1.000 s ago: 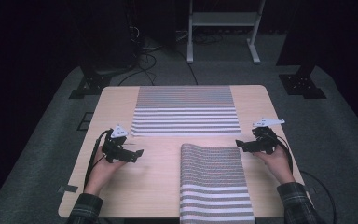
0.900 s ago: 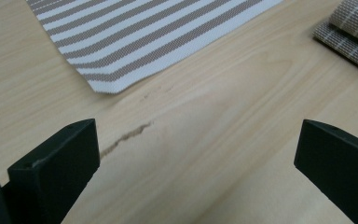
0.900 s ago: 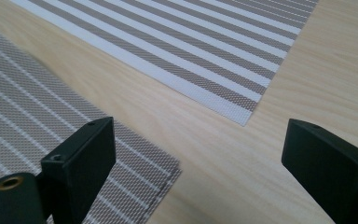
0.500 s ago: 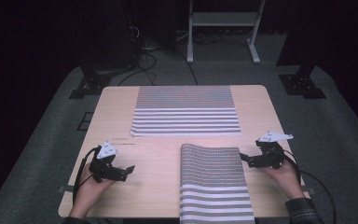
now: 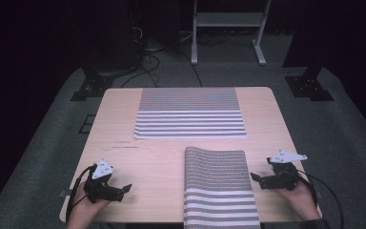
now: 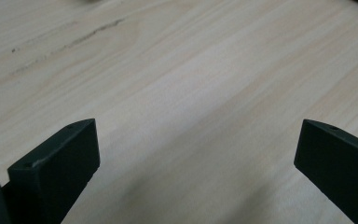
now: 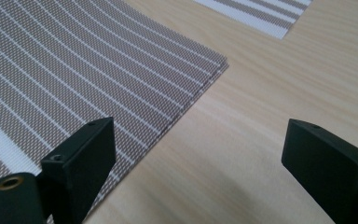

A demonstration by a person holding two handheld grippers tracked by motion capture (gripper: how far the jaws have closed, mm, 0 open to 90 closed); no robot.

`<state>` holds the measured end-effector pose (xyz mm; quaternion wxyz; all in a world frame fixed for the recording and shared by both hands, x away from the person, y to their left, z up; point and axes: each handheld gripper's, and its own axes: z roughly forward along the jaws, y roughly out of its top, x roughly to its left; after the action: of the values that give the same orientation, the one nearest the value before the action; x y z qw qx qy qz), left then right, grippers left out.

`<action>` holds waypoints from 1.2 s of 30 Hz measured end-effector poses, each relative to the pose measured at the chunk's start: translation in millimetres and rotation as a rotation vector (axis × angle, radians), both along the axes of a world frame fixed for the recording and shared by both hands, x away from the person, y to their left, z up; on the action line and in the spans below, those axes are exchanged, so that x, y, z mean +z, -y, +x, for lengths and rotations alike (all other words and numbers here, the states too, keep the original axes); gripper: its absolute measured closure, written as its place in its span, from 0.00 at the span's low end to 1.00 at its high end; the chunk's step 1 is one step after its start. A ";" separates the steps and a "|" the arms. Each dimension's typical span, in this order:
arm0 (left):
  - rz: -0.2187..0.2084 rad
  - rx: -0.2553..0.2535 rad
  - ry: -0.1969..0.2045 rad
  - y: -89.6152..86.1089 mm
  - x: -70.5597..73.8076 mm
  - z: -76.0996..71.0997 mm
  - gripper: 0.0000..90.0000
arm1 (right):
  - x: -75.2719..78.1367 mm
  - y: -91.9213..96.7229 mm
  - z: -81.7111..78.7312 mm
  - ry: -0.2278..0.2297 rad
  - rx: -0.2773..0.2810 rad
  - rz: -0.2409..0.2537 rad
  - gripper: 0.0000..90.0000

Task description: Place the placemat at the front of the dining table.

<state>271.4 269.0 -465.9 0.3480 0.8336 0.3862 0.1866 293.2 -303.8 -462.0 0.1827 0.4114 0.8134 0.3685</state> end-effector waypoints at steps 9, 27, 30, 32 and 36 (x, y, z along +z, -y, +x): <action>-0.001 0.005 -0.034 -6.5 -10.0 -10.6 0.00 | -14.1 13.8 -16.7 -0.024 -0.039 -0.009 0.10; -0.015 0.008 -0.028 -11.0 -18.3 -9.0 0.00 | -26.0 23.3 -24.5 -0.030 -0.050 -0.016 0.10; -0.014 0.004 -0.026 -11.2 -18.3 -8.7 0.00 | -26.0 23.3 -24.3 -0.031 -0.052 -0.015 0.10; -0.012 0.000 -0.026 -11.4 -18.2 -8.6 0.00 | -26.0 23.3 -24.3 -0.031 -0.052 -0.015 0.10; -0.012 -0.002 -0.026 -11.5 -18.2 -8.6 0.00 | -26.0 23.3 -24.3 -0.030 -0.053 -0.015 0.10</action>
<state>262.8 280.5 -484.2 0.3482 0.8344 0.3909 0.1728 268.9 -327.1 -488.1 0.1830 0.4368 0.8077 0.3512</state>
